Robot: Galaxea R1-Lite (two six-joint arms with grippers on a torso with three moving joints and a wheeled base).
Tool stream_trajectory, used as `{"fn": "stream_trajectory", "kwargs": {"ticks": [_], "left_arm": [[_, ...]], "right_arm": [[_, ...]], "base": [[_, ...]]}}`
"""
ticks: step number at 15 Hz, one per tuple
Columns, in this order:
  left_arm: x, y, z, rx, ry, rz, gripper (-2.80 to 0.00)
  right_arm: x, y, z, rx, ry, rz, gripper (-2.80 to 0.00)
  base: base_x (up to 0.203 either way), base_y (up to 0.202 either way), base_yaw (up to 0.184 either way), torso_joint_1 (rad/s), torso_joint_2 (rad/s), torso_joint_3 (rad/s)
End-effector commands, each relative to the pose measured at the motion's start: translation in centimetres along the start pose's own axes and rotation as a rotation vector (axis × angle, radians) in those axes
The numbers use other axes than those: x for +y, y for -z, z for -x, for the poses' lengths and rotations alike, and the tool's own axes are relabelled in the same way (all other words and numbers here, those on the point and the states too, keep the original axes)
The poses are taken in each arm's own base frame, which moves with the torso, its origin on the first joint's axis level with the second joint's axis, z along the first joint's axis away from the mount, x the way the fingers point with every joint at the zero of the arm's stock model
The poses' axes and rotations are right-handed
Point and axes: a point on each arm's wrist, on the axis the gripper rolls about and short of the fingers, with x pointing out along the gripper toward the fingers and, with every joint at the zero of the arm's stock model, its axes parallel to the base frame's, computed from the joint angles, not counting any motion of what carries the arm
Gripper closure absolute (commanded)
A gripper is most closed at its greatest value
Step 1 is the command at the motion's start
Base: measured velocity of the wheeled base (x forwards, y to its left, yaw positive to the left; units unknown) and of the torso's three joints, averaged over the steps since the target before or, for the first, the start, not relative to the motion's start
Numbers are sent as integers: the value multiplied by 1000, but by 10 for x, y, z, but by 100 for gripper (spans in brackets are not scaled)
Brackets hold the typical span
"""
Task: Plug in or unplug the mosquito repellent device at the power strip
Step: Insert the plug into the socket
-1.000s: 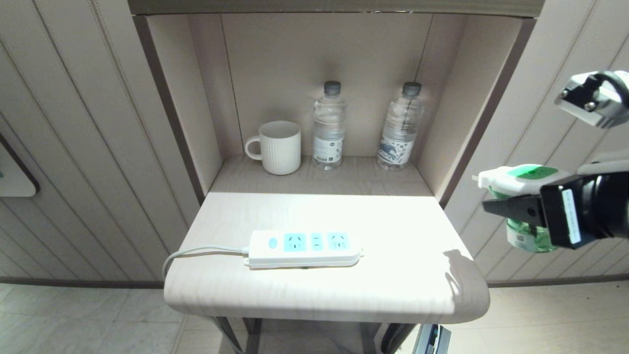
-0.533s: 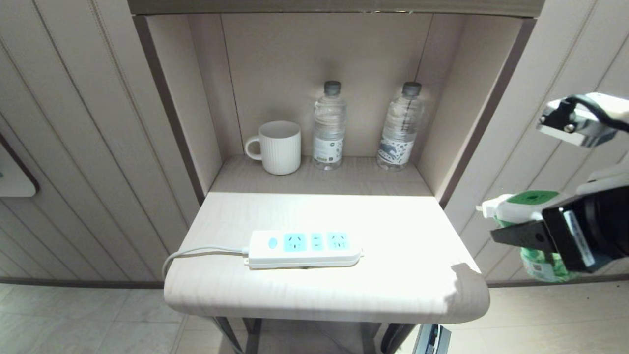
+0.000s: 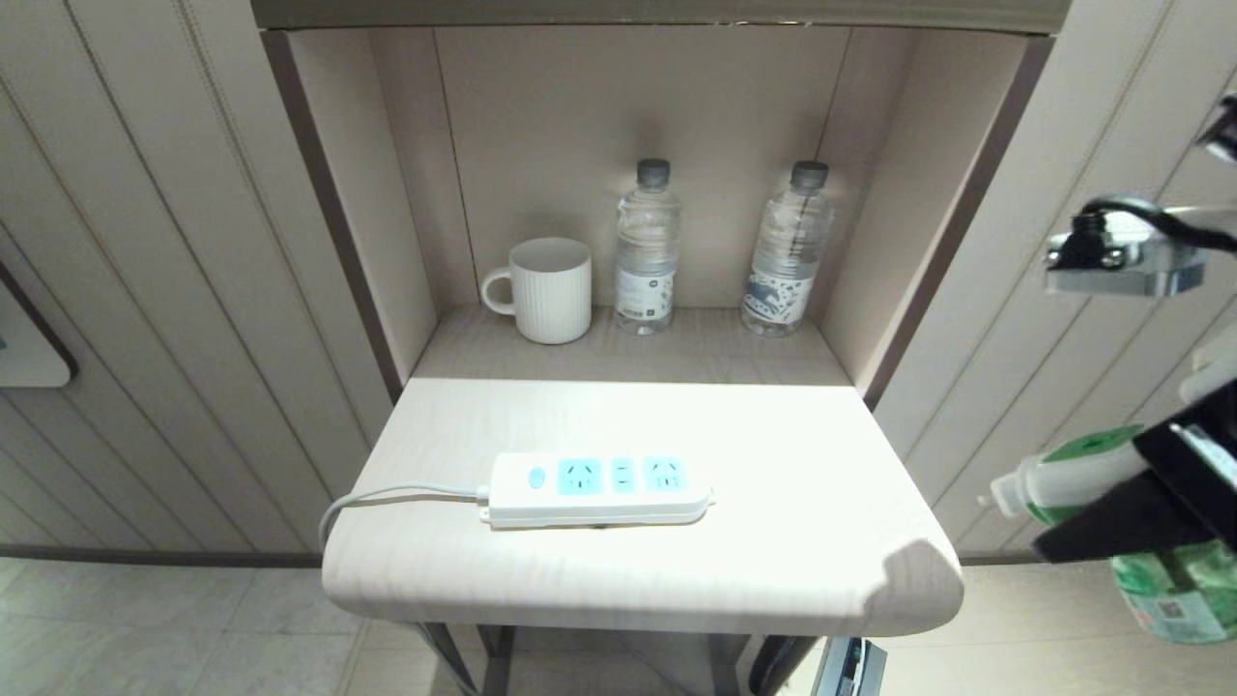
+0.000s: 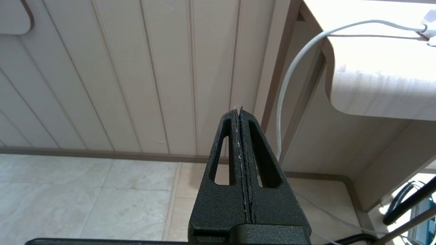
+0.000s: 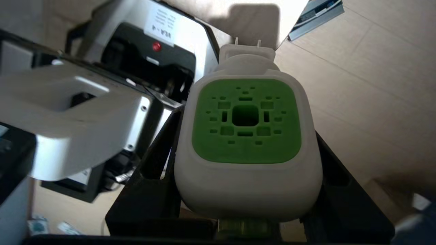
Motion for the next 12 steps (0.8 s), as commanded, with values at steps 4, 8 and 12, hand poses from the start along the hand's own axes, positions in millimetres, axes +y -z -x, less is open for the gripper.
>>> {"fn": "stream_trajectory", "kwargs": {"ticks": [4,8,12], "left_arm": [[0,0,0,1,0,0,0],[0,0,0,1,0,0,0],[0,0,0,0,0,0,0]], "right_arm": [[6,-15,-24,127,21,128,0],[7,-16,-26,133,19,125,0],[6,-15,-24,126,17,120,0]], "base": [[0,0,0,0,0,0],[0,0,0,0,0,0],[0,0,0,0,0,0]]}}
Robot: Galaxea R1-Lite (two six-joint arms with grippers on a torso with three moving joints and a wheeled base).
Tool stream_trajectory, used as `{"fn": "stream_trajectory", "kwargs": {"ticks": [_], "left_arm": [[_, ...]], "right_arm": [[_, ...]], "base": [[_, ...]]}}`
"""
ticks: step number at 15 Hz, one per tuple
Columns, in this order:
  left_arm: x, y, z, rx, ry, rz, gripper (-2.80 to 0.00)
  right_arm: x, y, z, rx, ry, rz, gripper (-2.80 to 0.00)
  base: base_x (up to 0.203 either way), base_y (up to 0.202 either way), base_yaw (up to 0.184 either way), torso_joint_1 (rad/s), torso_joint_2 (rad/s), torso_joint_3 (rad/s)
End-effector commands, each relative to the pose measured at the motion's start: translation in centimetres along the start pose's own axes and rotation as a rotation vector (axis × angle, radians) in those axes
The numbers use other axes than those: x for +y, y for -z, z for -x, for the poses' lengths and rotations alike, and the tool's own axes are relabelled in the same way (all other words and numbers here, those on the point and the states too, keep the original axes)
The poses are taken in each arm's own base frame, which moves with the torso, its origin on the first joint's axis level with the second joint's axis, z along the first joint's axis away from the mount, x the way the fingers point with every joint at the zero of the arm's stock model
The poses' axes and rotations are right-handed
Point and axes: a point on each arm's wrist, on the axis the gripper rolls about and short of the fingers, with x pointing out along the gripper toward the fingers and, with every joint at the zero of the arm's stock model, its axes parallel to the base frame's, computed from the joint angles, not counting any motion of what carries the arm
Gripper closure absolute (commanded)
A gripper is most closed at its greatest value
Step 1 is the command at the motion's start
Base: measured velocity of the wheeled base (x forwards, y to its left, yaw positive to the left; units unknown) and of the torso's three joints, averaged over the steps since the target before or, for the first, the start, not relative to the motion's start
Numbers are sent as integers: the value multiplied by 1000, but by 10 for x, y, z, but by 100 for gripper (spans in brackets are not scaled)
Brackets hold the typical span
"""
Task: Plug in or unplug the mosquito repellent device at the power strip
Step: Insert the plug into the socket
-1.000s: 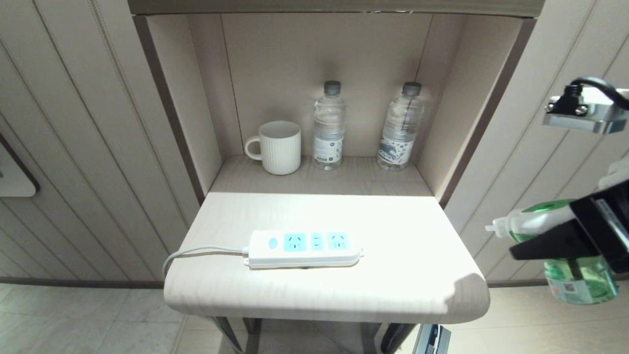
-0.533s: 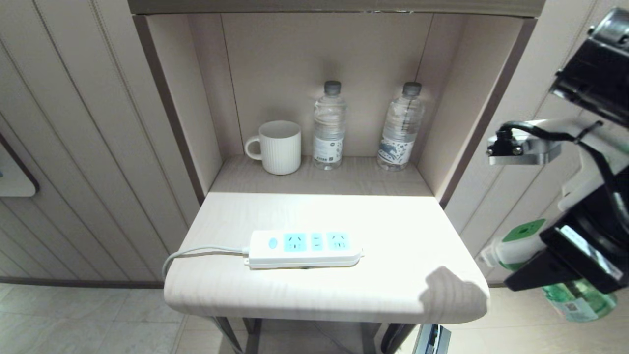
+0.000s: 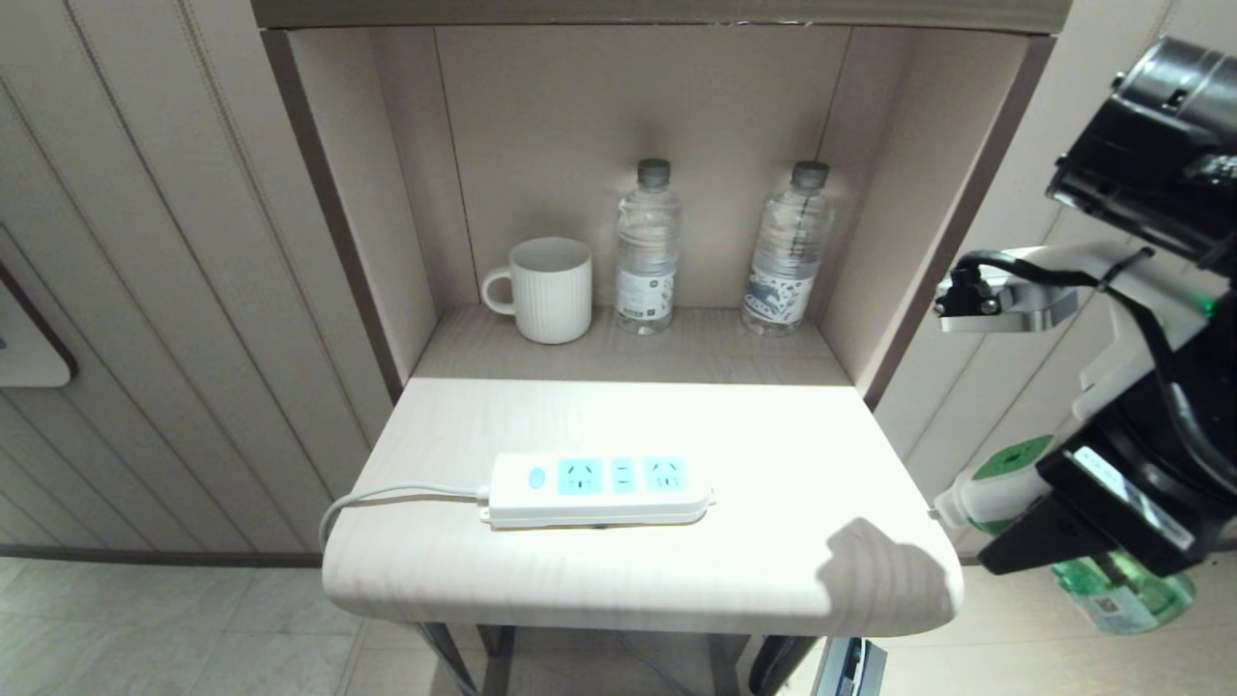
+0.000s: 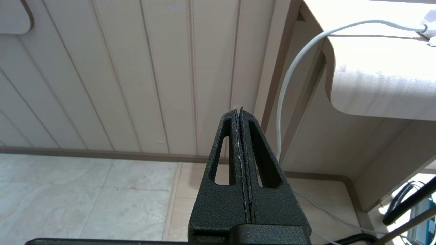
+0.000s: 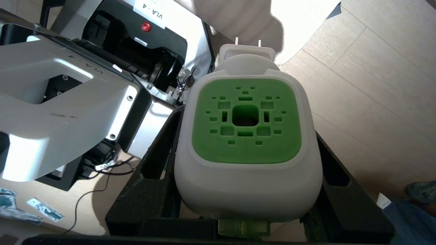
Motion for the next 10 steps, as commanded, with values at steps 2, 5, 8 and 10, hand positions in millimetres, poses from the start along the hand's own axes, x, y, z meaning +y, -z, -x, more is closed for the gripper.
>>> {"fn": "stream_trajectory", "kwargs": {"ticks": [2,5,8,10], "left_arm": [[0,0,0,1,-1,1,0],[0,0,0,1,-1,1,0],[0,0,0,1,-1,1,0],[0,0,0,1,-1,1,0]], "right_arm": [[-1,5,0,48,5,-1,0],[0,4,-2,54,3,-1,0],[0,4,-2,55,0,-2,0],[0,4,-1,54,0,-2,0]], "base": [[0,0,0,0,0,0],[0,0,0,0,0,0],[0,0,0,0,0,0],[0,0,0,110,-249,-162]]}}
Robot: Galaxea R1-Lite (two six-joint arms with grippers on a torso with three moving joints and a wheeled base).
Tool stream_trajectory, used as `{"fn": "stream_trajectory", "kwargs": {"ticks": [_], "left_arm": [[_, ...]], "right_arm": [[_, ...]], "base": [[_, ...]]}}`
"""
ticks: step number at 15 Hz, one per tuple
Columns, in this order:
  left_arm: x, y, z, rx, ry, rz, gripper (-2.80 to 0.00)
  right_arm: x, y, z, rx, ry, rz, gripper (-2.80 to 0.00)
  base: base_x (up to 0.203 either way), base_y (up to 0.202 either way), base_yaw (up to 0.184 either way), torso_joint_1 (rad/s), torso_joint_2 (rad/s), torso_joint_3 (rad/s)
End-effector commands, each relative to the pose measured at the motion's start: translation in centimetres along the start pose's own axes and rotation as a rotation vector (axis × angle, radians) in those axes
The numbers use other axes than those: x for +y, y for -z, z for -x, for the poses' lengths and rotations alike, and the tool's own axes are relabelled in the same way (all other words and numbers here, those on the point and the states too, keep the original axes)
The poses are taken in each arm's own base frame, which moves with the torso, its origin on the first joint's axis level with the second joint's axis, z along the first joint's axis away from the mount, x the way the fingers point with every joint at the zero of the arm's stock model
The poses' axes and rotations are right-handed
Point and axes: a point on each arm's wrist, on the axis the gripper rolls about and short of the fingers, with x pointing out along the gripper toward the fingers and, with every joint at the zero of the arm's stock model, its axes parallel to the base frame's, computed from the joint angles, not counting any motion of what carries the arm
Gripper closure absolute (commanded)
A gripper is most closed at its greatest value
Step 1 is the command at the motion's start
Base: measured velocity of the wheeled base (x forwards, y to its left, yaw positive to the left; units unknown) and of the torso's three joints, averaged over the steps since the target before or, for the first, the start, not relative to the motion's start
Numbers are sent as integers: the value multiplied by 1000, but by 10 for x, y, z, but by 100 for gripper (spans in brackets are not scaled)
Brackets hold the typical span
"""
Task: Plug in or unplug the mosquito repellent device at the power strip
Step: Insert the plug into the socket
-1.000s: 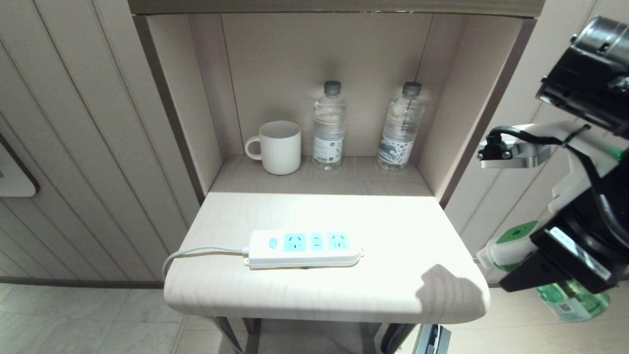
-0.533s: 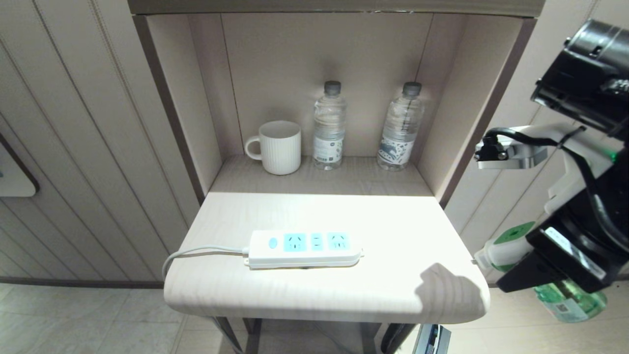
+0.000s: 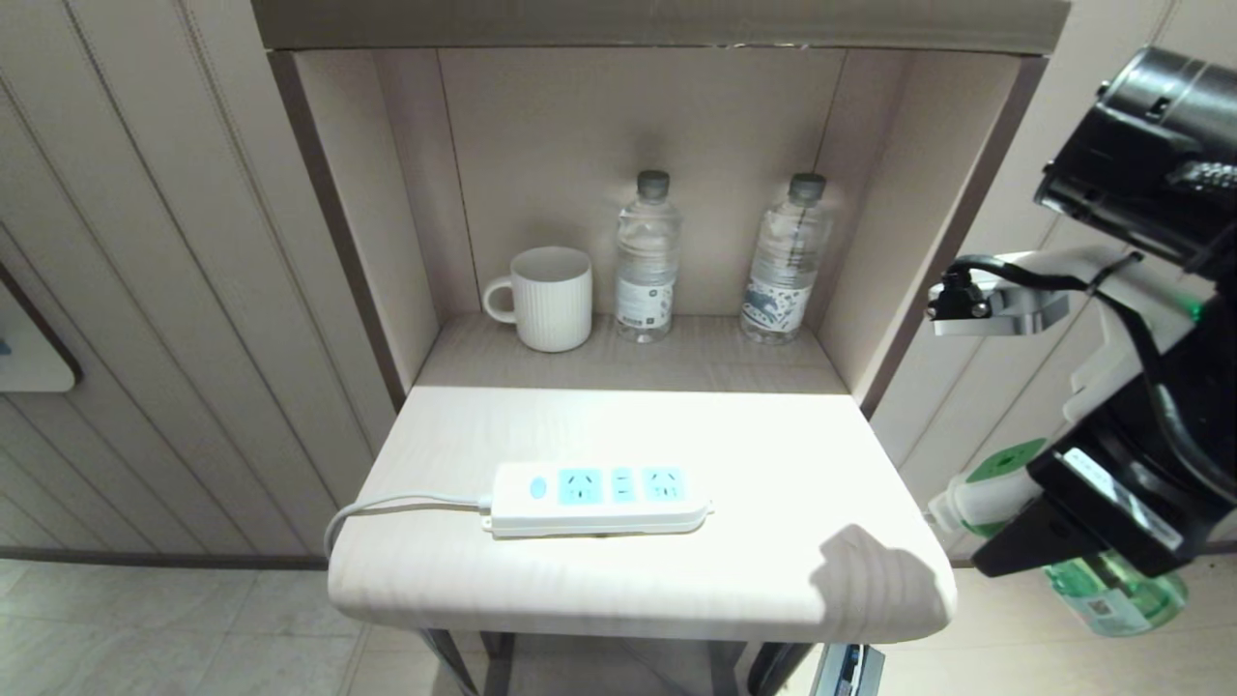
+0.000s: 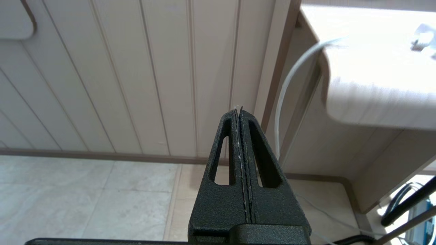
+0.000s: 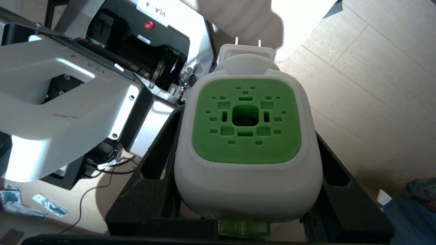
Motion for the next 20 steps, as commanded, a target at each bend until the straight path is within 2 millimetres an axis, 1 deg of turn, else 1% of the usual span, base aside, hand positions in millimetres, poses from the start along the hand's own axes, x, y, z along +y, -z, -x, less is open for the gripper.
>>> {"fn": "stream_trajectory", "kwargs": {"ticks": [1,11,20], "left_arm": [[0,0,0,0,0,1,0],[0,0,0,0,0,1,0],[0,0,0,0,0,1,0]], "right_arm": [[-1,5,1,44,7,4,0],[4,1,-5,69,-17,21,0],[5,0,-8,80,-16,21,0]], "base": [[0,0,0,159,-398,-237],[0,0,0,215,-492,-275],[0,0,0,264,-572,-308]]}}
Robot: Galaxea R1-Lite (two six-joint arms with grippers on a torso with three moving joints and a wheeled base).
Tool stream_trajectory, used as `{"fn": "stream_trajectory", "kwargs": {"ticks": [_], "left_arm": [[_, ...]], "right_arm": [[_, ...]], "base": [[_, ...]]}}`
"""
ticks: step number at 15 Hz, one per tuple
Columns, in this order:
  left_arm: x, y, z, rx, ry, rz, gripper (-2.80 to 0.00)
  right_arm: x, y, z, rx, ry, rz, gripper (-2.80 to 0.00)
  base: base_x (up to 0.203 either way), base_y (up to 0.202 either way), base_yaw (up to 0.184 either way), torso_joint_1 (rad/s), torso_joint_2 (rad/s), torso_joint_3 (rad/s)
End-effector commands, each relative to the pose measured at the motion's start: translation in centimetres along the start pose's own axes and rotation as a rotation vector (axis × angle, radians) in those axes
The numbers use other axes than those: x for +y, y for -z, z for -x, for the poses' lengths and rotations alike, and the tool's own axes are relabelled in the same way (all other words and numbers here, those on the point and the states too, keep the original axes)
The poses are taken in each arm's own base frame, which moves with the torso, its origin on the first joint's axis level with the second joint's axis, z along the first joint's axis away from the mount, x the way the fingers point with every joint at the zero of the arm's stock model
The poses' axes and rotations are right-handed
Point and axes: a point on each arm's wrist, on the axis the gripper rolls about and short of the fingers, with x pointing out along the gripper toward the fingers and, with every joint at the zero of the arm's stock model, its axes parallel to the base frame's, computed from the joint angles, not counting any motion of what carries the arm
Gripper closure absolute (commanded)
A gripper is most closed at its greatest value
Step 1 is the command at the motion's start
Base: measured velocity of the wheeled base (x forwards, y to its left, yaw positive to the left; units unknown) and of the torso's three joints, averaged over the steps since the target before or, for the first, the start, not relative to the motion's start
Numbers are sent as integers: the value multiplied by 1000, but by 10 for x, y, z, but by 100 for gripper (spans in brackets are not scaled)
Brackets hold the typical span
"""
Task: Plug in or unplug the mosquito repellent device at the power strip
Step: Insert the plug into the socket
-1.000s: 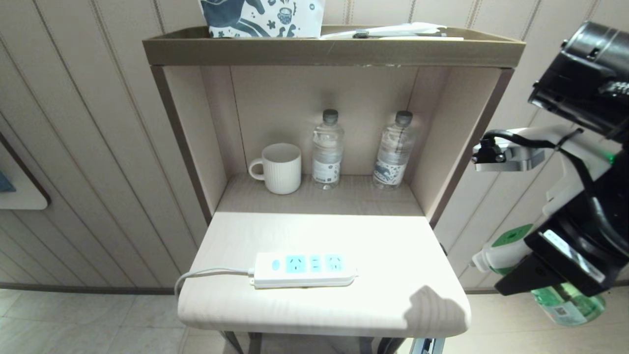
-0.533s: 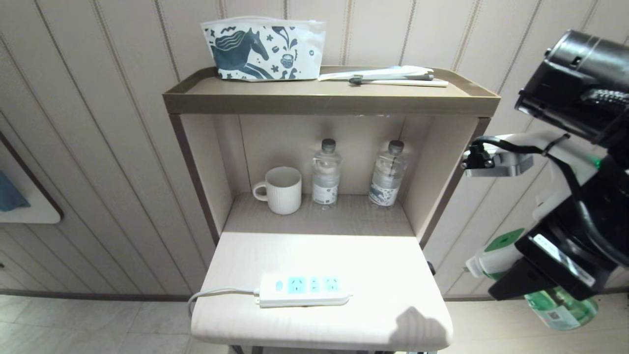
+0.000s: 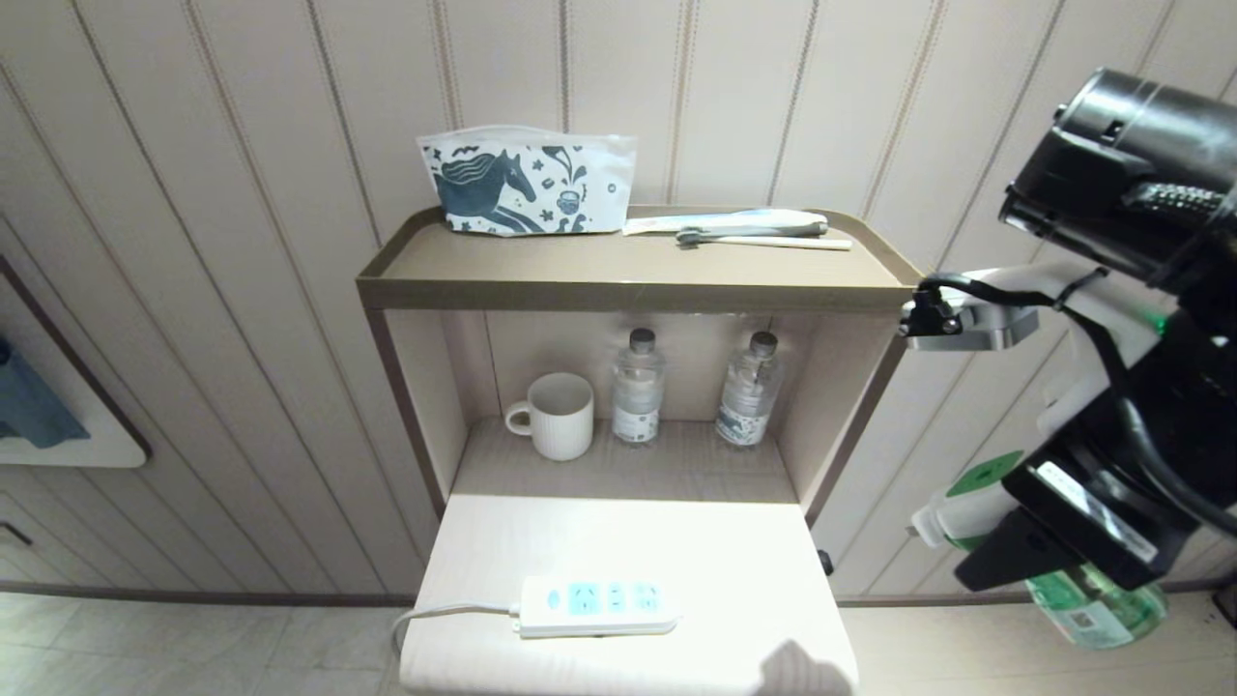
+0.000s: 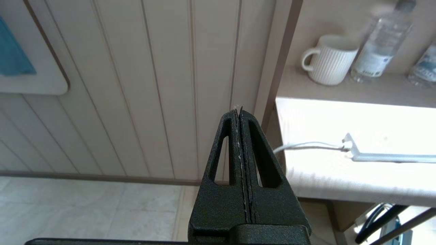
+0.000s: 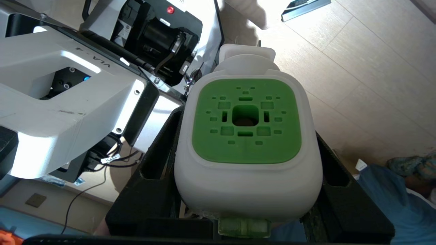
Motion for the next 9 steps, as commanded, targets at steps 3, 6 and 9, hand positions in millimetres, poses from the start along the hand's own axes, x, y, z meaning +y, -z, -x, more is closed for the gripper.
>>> {"fn": "stream_trajectory", "kwargs": {"ticks": [3,6,9], "left_arm": [[0,0,0,1,-1,0,0],[0,0,0,1,-1,0,0],[0,0,0,-5,-1,-10,0]], "right_arm": [[-1,5,-3,62,9,0,0],[-1,5,-5,72,11,-1,0],[-1,7,-14,128,18,0,0]], "base": [[0,0,0,172,-365,-182],[0,0,0,19,-29,-18],[0,0,0,0,0,0]]}}
